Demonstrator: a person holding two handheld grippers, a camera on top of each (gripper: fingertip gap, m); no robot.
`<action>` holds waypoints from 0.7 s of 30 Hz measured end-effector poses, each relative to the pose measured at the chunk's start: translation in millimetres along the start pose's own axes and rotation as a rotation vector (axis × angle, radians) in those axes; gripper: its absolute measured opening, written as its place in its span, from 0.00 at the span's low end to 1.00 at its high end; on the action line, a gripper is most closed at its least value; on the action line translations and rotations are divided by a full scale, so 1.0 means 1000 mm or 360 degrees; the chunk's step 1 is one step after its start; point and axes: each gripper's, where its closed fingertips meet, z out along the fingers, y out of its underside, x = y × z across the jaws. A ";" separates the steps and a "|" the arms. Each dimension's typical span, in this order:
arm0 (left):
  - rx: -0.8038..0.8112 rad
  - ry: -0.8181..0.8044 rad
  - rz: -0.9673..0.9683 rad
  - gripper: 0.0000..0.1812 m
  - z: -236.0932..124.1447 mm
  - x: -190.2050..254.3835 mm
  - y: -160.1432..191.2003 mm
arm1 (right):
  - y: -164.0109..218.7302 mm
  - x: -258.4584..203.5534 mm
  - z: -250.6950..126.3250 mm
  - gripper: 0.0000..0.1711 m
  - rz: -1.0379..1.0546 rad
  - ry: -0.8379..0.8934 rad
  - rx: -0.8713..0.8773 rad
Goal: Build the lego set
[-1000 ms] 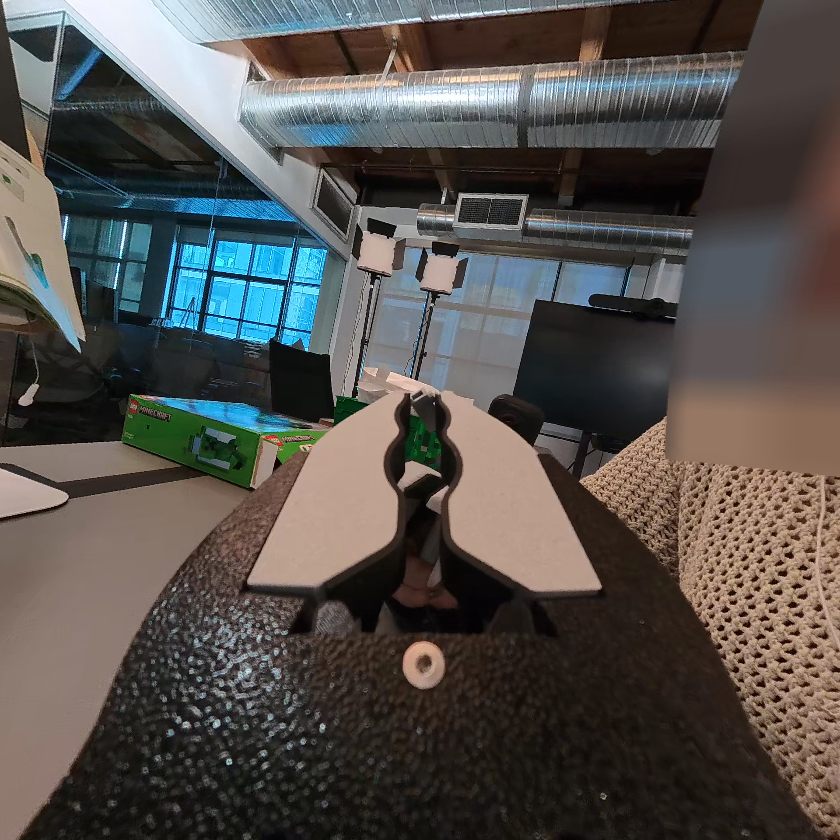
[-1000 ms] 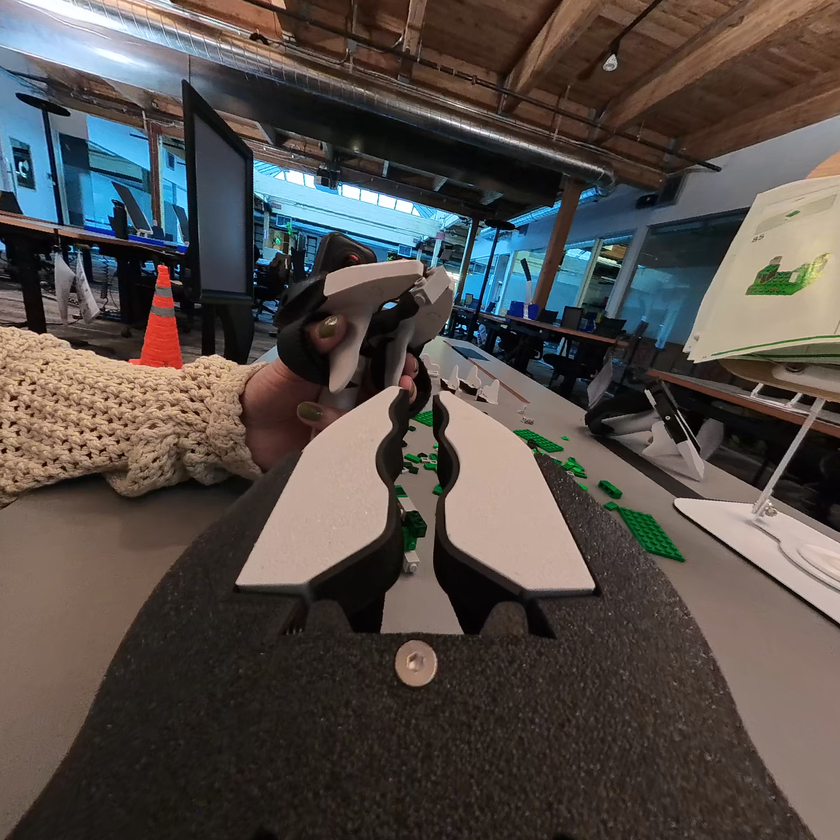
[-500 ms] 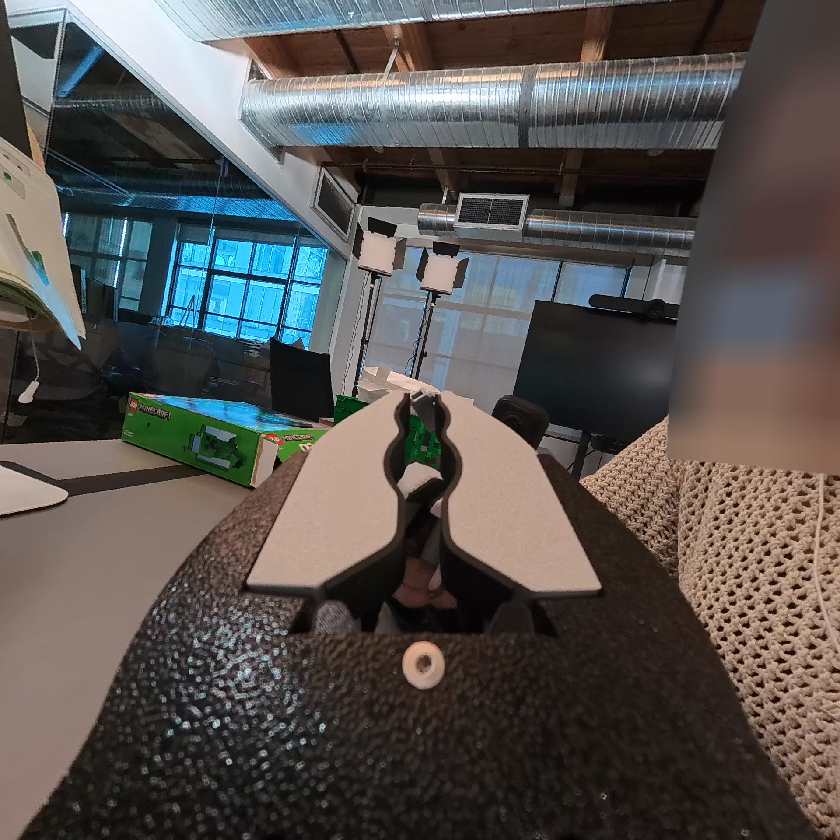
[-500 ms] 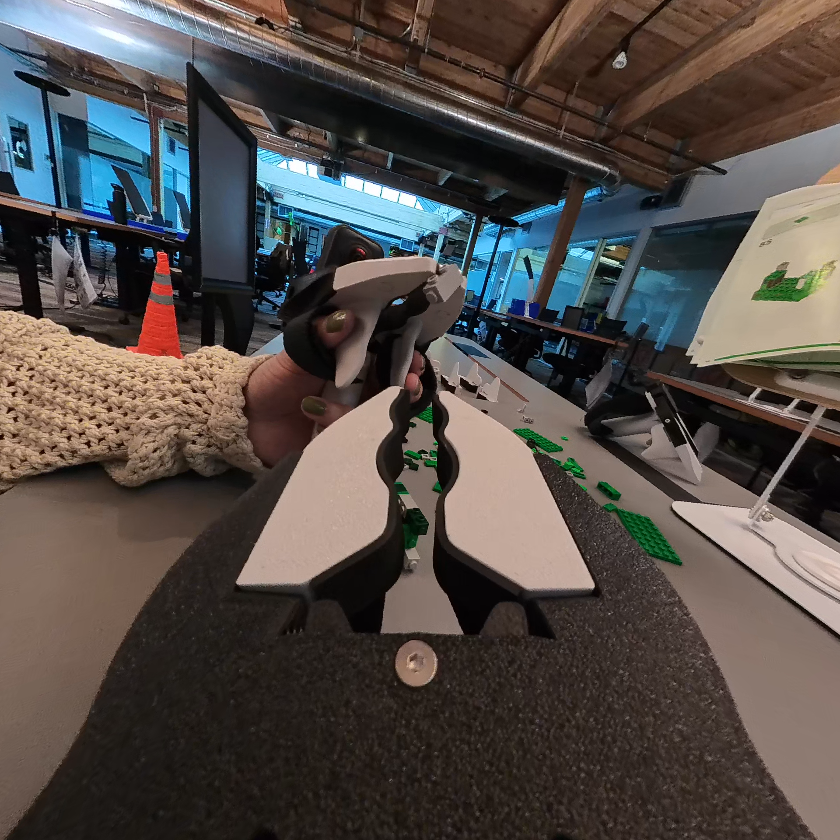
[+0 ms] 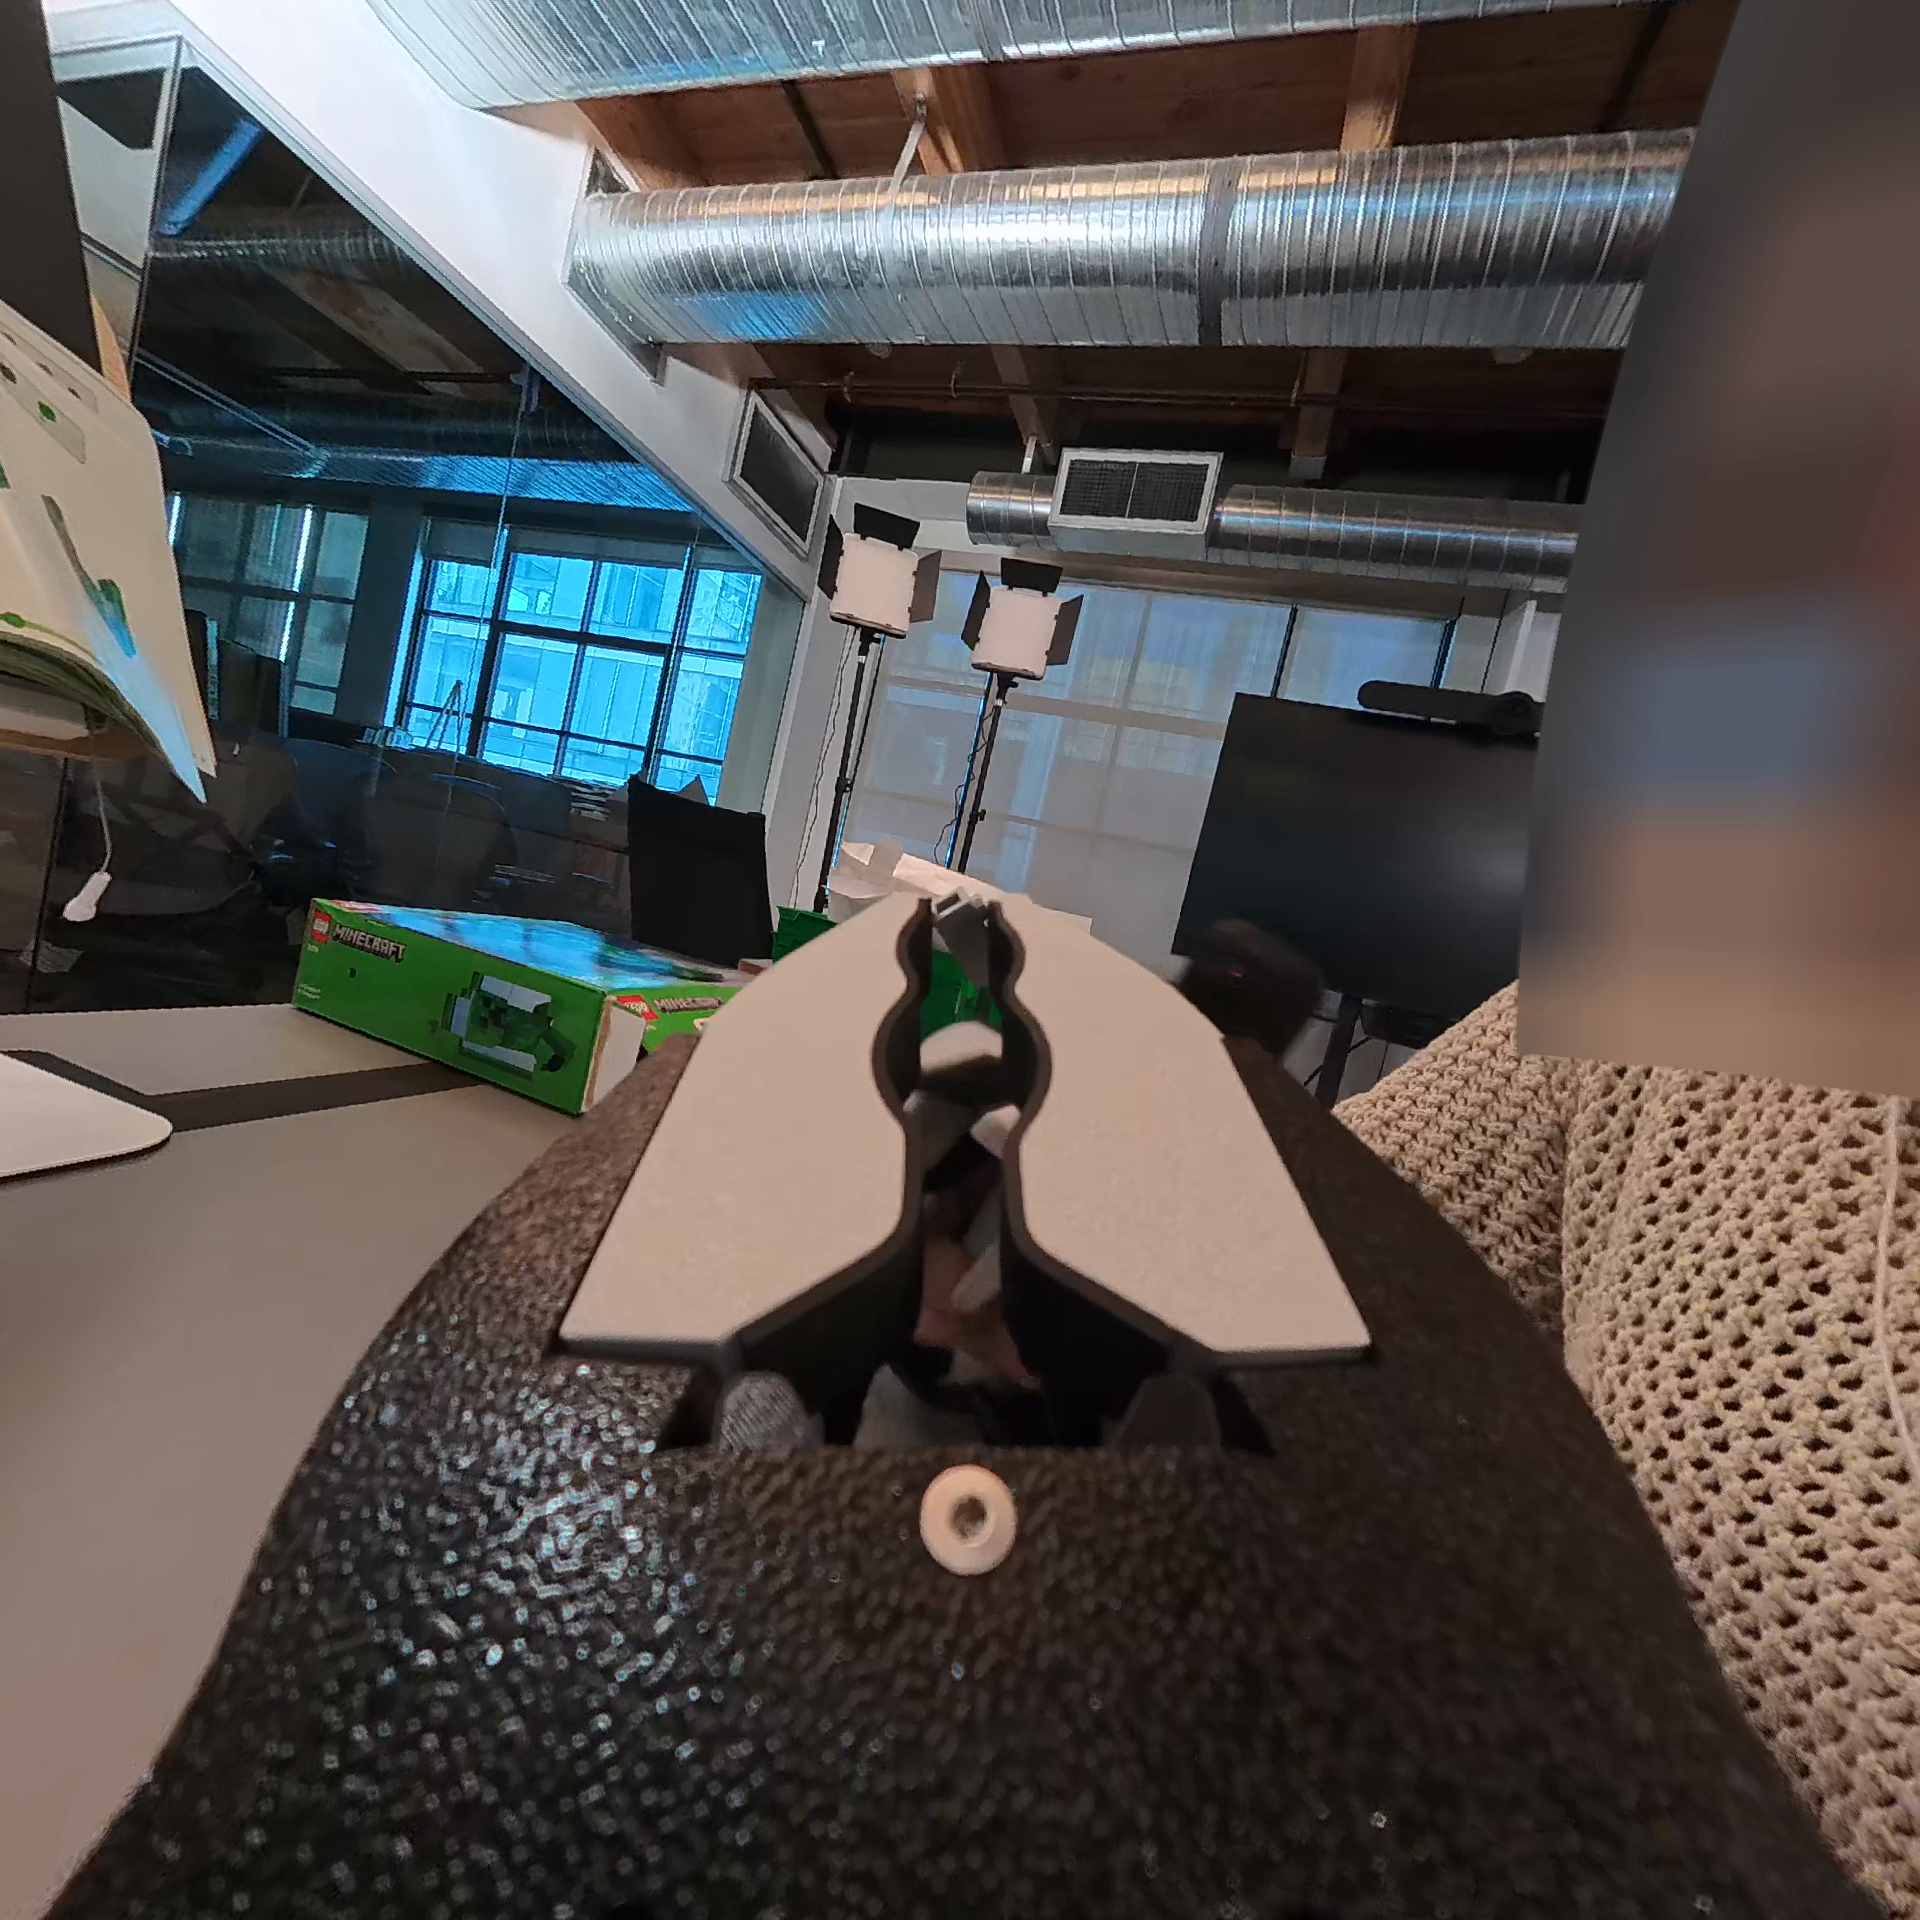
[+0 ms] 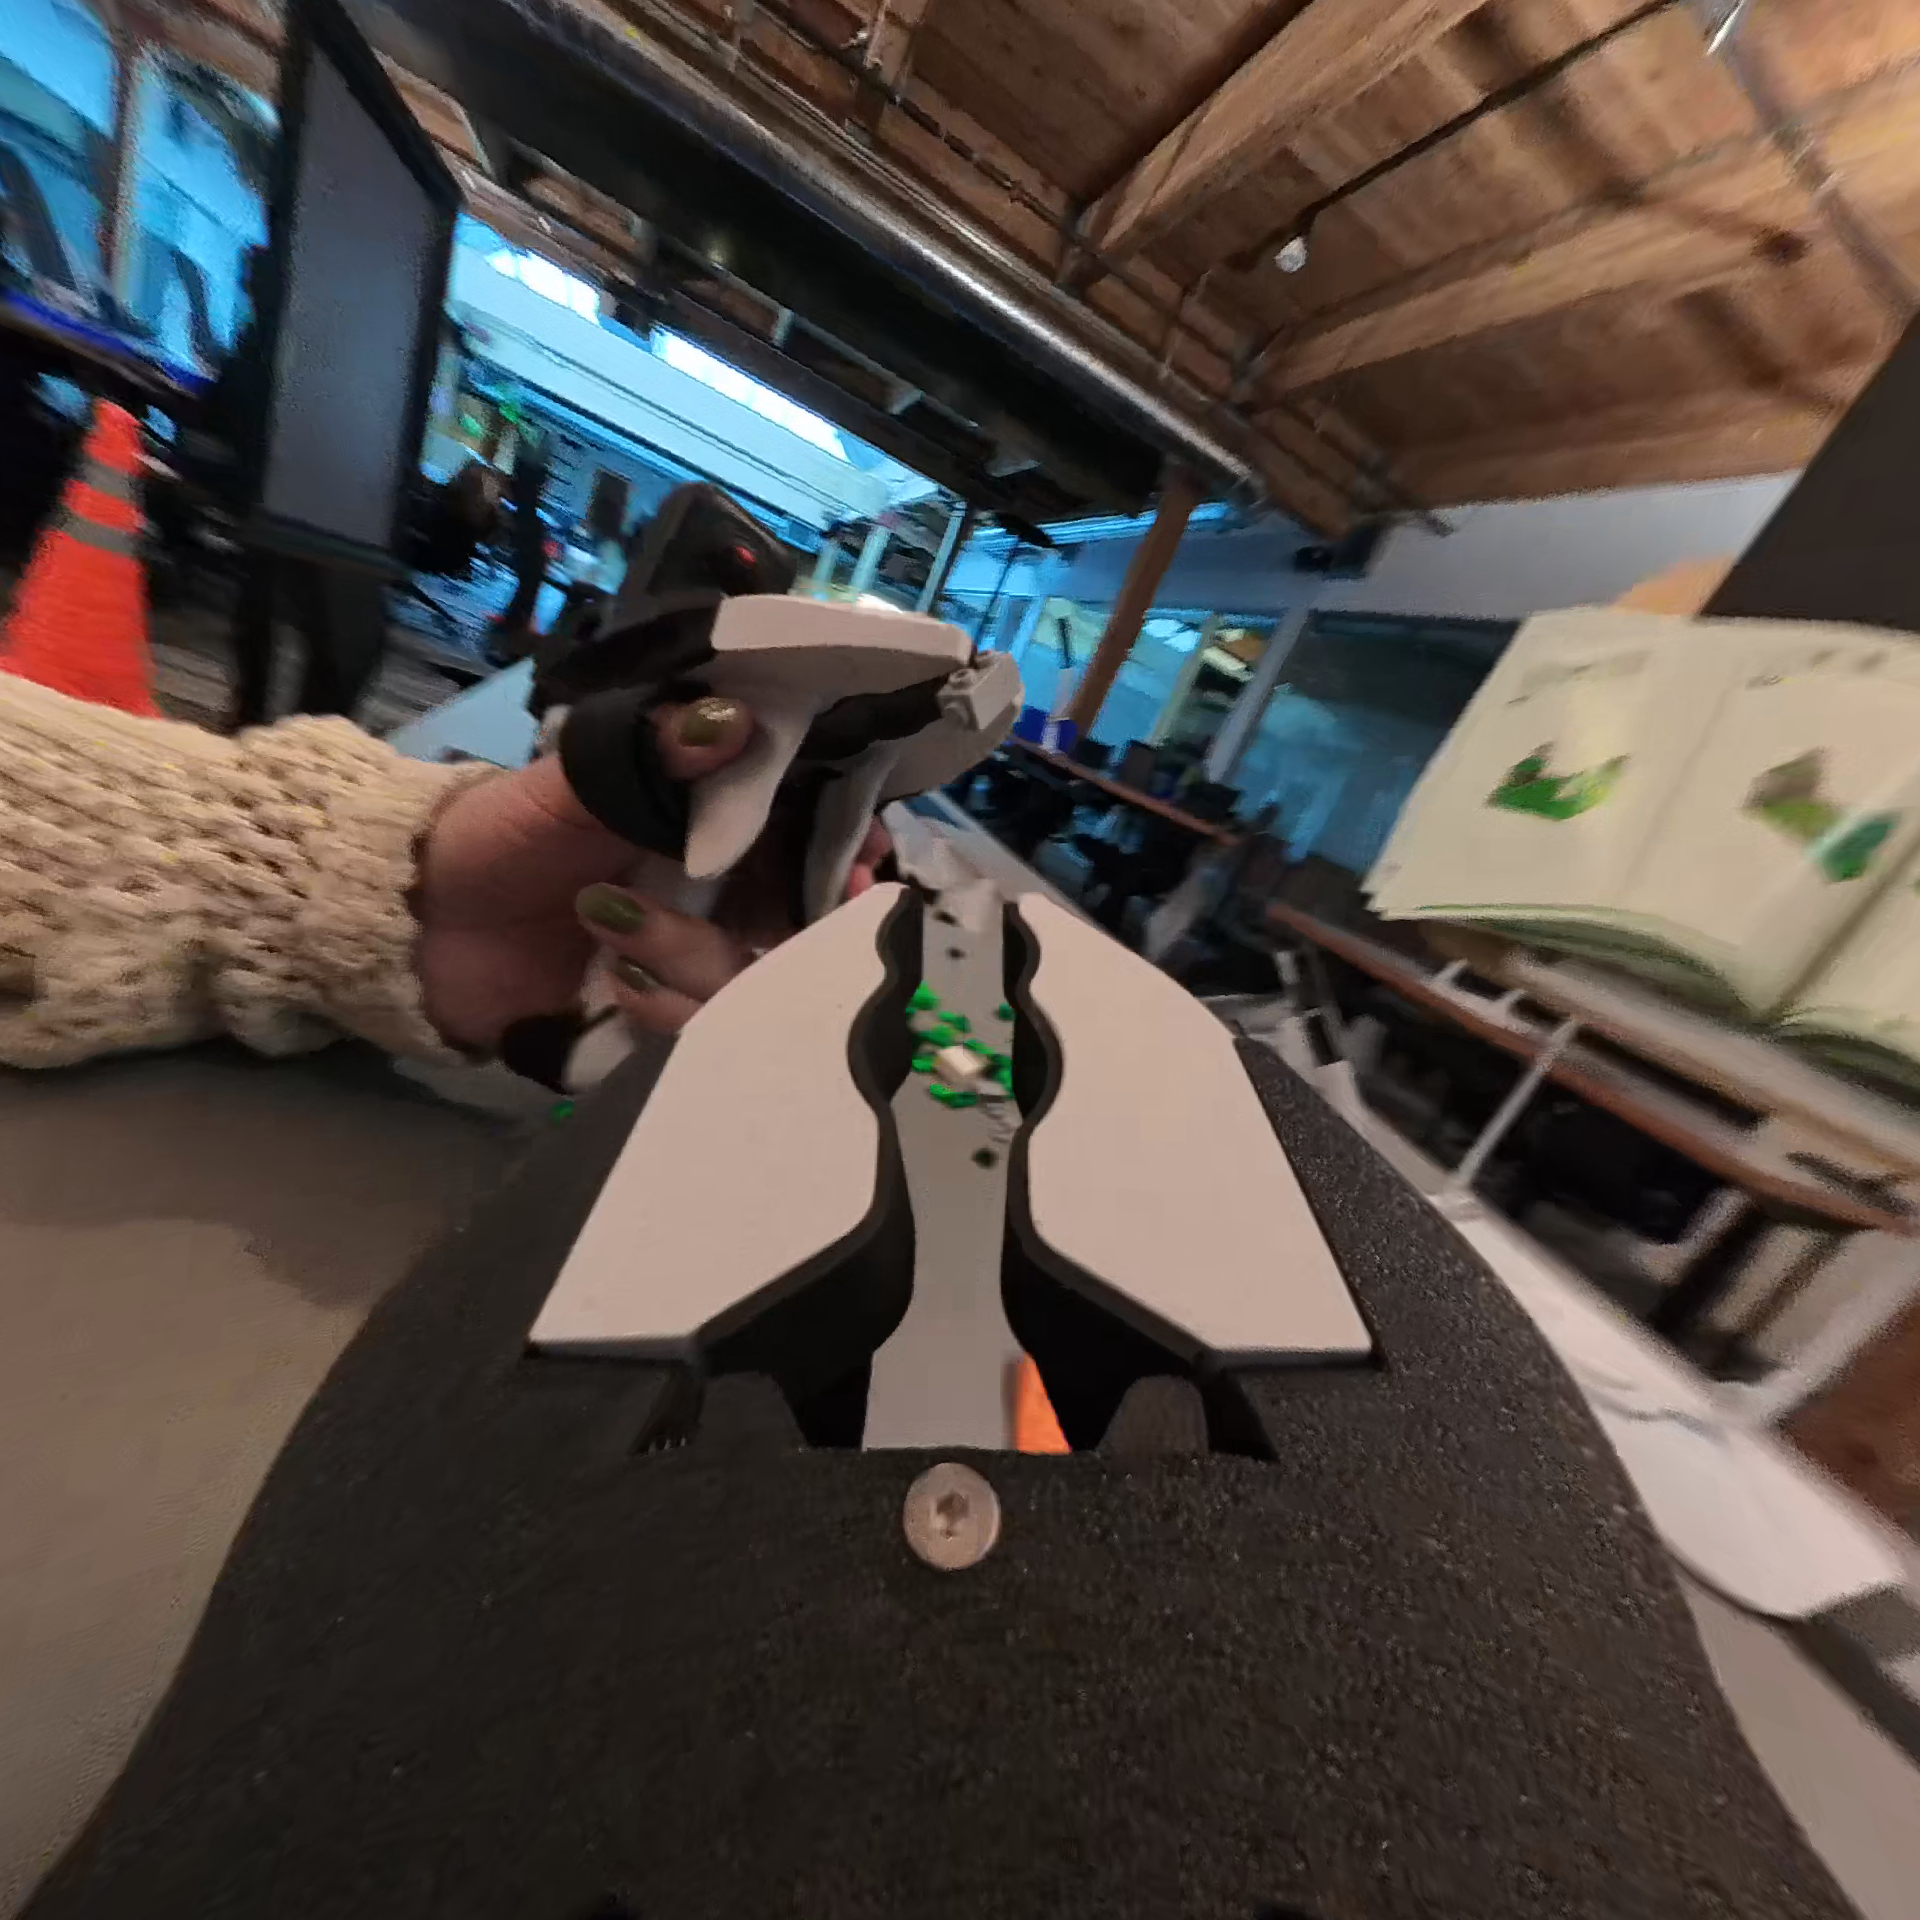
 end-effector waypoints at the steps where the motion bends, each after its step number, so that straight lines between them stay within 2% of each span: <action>1: 0.0010 -0.0005 -0.0014 0.05 0.000 0.000 -0.001 | -0.003 0.003 0.000 0.10 -0.0081 0.0048 -0.0007; 5: 0.0039 -0.0015 -0.0050 0.05 0.003 0.000 -0.003 | -0.012 0.017 0.004 0.13 -0.0355 0.0241 -0.0073; 12: 0.0107 0.0008 -0.0151 0.05 0.004 0.002 -0.007 | -0.029 -0.001 0.014 0.10 -0.0815 0.0221 -0.0109; 18: 0.0100 0.0029 -0.0174 0.05 0.006 0.005 -0.004 | -0.033 0.001 0.015 0.09 -0.0983 0.0354 -0.0130; 21: 0.0080 0.0042 -0.0175 0.05 0.009 0.007 0.000 | -0.033 0.005 0.015 0.08 -0.0946 0.0390 -0.0151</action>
